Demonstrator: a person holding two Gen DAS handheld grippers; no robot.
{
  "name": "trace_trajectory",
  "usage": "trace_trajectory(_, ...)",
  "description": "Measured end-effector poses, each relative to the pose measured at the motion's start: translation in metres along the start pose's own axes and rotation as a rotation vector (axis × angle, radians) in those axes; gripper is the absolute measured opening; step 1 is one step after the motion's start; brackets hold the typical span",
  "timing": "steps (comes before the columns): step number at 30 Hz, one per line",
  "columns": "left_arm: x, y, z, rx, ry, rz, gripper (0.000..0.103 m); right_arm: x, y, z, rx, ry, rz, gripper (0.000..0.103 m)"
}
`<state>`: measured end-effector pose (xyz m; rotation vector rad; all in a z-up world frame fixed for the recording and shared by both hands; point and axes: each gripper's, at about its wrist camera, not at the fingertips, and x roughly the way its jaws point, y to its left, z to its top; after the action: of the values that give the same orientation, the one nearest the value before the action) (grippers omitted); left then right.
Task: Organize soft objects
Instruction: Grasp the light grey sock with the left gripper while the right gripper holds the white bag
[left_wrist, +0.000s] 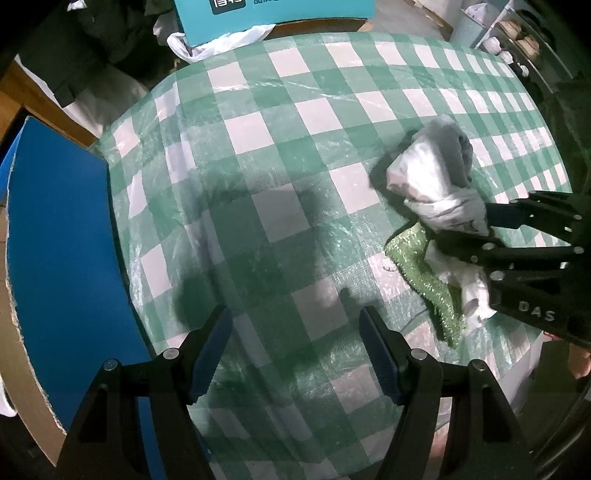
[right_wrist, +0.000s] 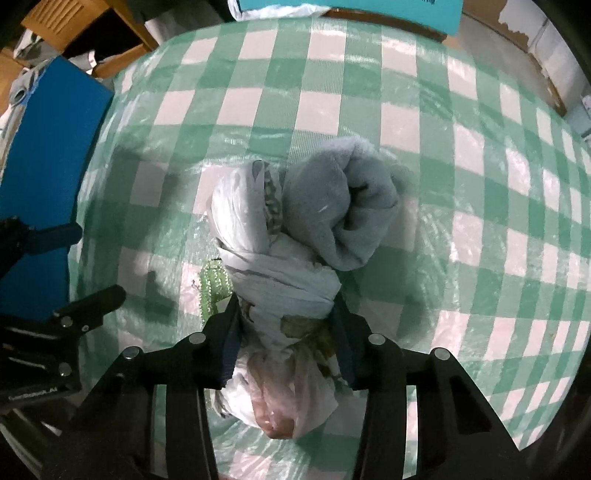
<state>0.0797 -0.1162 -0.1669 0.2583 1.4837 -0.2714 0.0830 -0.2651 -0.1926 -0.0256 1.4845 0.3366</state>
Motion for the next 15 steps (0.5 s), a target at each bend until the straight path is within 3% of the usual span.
trace_trajectory(5,-0.009,-0.001,0.006,-0.005,-0.013,-0.009,0.073,-0.029,0.003,-0.011,0.017,-0.051,0.035,0.043)
trace_trajectory(15,-0.023,-0.017,0.029,-0.001,-0.063,-0.046,0.073,-0.082,-0.038,-0.004,0.108,-0.134,0.038,0.043)
